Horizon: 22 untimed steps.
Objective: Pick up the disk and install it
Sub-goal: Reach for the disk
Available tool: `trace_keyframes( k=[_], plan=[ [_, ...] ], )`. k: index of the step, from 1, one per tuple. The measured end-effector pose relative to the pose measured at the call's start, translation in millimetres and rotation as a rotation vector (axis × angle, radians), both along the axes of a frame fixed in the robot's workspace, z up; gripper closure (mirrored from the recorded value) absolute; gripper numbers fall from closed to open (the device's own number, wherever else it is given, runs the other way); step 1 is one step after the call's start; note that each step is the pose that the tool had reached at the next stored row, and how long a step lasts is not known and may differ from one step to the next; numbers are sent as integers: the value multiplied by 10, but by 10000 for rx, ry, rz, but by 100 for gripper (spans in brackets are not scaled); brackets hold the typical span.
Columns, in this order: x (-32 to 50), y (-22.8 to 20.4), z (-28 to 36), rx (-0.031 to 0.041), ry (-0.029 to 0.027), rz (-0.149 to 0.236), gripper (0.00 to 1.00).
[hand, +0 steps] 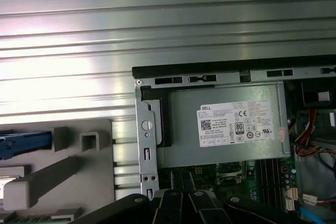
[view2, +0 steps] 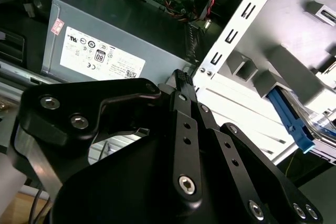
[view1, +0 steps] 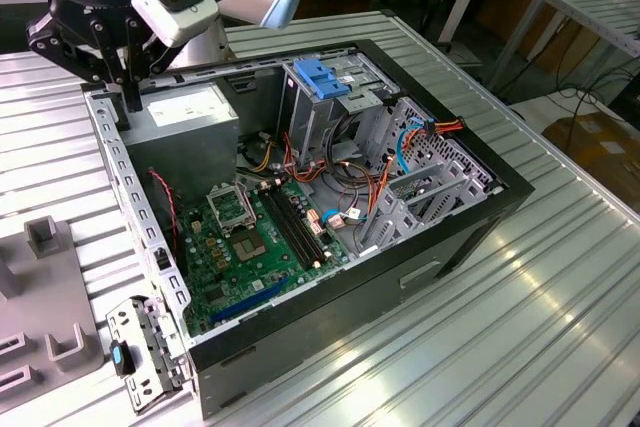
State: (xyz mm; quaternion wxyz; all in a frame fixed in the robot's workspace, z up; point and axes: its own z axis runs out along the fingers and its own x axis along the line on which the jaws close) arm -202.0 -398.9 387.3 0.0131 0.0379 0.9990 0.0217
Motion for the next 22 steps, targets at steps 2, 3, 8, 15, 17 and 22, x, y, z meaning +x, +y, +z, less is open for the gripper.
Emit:
trace_keyframes(
  k=[2,3,8,15,17,22],
  plan=[
    [-10,0,-1,0,0,0,89],
    [-16,0,-2,0,0,-1,89],
    [-50,0,-4,0,-1,0,89],
    [-92,0,-8,0,0,0,89],
    [-102,0,-8,0,0,0,89],
    [-128,0,-10,-1,1,0,89]
  ],
)
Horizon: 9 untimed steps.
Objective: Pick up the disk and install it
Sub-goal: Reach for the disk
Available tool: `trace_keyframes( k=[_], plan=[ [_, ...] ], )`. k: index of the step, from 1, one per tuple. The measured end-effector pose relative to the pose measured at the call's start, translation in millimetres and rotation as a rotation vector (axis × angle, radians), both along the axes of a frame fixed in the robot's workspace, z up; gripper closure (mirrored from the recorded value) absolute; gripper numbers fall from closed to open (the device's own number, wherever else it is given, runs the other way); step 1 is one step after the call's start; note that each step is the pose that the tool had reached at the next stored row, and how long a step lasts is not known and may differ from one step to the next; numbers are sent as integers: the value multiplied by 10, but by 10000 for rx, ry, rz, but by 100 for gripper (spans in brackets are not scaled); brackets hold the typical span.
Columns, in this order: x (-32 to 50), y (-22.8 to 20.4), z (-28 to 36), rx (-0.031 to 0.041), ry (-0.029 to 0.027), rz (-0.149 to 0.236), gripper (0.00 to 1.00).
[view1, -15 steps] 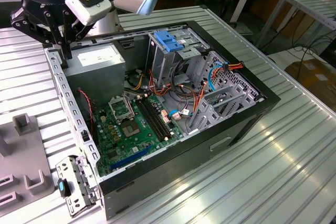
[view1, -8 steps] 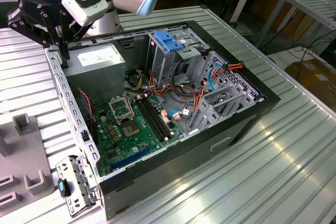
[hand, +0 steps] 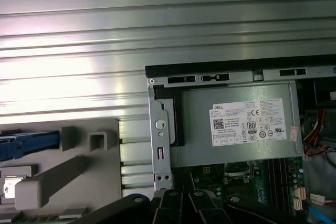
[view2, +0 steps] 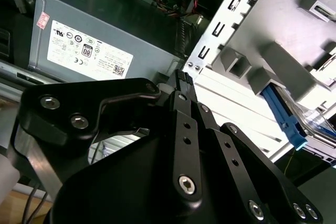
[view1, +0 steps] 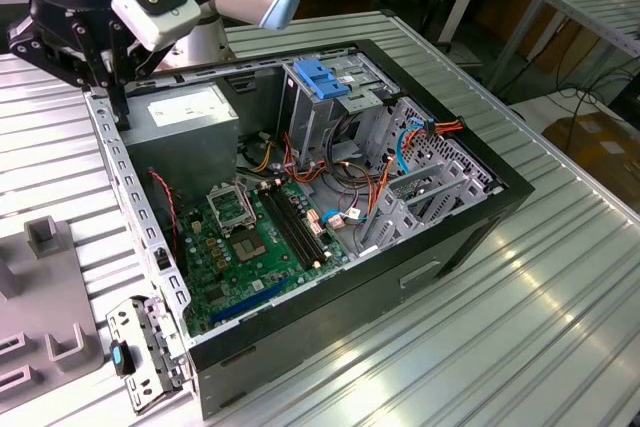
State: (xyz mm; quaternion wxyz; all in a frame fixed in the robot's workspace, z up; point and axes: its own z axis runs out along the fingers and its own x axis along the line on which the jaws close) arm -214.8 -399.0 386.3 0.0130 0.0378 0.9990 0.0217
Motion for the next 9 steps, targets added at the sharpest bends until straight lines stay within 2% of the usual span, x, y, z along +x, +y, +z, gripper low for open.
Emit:
trace_keyframes(
  k=[9],
  plan=[
    [-64,0,-6,1,-1,-1,89]
  ],
)
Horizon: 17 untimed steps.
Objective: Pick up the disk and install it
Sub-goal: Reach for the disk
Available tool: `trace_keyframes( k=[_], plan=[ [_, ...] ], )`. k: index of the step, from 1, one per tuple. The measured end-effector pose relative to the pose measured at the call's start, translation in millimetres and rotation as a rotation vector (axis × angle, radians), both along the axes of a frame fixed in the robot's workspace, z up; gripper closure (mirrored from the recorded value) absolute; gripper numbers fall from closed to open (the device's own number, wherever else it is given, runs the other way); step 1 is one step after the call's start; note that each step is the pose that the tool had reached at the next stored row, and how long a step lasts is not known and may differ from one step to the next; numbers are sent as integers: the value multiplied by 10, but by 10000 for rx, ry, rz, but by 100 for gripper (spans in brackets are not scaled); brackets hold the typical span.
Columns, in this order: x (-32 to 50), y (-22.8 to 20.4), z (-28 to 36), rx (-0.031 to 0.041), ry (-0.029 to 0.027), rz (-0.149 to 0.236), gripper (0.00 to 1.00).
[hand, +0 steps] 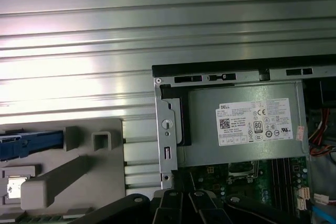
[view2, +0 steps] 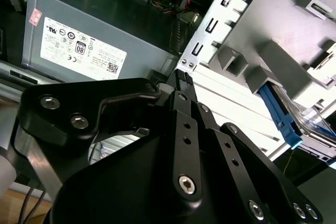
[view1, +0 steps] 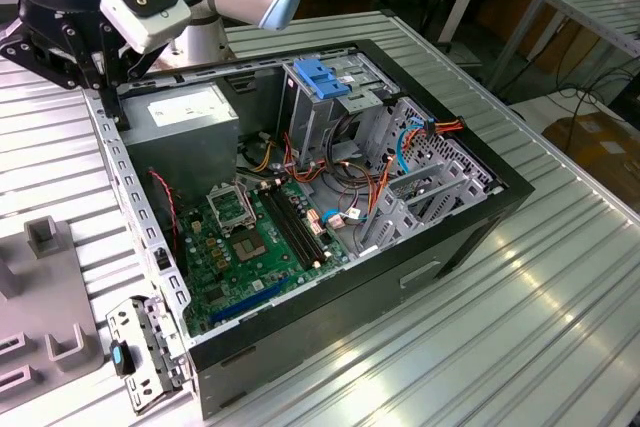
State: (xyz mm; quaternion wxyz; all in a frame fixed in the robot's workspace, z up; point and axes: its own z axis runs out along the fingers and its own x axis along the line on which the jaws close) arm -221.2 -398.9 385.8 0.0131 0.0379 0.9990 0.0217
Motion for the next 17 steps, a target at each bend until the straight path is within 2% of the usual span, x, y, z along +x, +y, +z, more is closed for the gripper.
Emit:
trace_keyframes(
  k=[17],
  plan=[
    [-117,0,-8,-1,1,0,89]
  ],
)
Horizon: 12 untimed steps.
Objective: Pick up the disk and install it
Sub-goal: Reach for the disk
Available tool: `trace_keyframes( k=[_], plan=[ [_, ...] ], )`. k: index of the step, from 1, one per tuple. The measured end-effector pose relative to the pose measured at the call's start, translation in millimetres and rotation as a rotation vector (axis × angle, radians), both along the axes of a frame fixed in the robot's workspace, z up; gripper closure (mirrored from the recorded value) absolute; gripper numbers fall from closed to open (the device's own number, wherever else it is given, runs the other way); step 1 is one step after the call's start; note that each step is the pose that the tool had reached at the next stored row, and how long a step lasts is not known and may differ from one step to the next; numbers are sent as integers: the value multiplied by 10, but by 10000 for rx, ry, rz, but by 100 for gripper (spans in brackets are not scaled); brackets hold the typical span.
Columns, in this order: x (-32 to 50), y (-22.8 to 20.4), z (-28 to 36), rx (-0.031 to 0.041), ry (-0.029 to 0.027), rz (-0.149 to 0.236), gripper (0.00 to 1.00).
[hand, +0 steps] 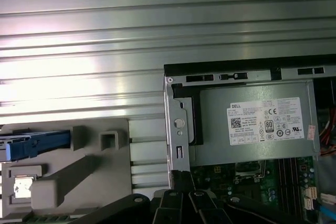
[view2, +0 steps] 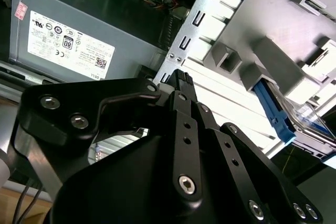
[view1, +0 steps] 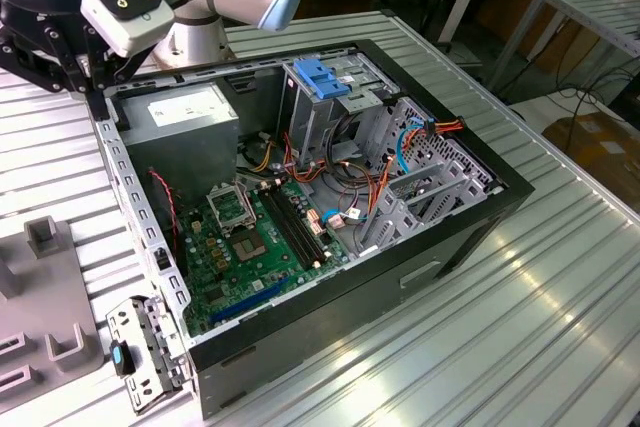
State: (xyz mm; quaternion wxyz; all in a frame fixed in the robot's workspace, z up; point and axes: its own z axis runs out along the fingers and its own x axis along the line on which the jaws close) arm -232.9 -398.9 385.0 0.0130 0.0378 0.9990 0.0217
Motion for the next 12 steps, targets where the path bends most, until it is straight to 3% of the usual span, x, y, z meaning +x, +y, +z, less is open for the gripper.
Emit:
trace_keyframes(
  k=[12],
  plan=[
    [-99,0,-6,0,-1,-1,89]
  ],
)
